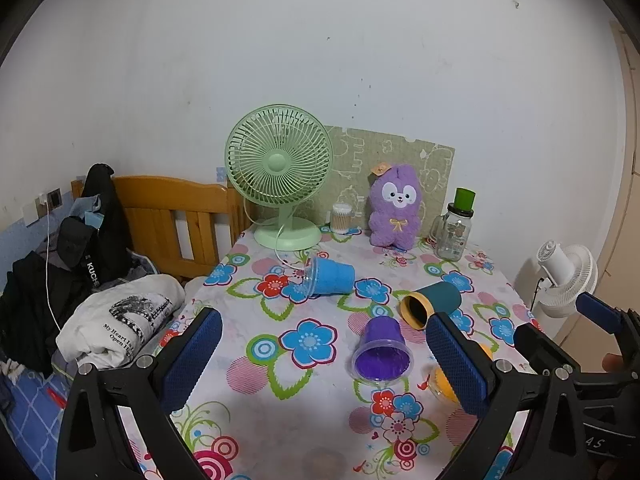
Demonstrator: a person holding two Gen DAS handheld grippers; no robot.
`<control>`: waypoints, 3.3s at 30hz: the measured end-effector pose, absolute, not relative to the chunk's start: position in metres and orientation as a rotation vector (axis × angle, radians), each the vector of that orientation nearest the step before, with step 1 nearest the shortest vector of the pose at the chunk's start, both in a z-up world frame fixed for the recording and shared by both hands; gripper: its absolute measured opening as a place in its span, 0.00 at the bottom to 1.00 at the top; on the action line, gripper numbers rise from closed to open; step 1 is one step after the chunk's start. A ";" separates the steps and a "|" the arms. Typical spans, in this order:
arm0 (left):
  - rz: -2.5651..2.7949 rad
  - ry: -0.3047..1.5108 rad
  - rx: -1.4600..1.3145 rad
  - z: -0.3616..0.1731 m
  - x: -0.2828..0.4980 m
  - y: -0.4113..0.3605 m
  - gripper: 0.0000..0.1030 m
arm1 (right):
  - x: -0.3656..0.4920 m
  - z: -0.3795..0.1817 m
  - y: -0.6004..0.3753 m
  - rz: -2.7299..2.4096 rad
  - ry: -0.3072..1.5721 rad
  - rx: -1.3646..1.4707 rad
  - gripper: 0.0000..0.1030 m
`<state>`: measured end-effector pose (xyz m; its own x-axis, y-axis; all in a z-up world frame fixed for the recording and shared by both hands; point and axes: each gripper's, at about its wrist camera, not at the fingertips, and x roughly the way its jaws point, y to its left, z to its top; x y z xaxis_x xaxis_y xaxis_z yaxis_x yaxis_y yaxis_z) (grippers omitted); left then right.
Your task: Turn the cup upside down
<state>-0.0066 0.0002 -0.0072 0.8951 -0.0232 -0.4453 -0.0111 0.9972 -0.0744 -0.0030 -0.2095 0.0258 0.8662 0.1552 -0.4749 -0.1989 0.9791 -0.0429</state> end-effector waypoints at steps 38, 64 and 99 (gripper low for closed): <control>0.005 0.535 -0.097 -0.021 0.010 0.014 1.00 | 0.026 0.008 -0.210 0.138 0.606 -0.059 1.00; 0.006 0.637 -0.063 -0.053 0.142 0.019 1.00 | 0.240 -0.080 -0.226 -0.025 1.048 0.169 1.00; 0.030 0.599 -0.126 -0.043 0.110 0.049 1.00 | 0.239 -0.065 -0.204 0.205 1.143 0.282 0.79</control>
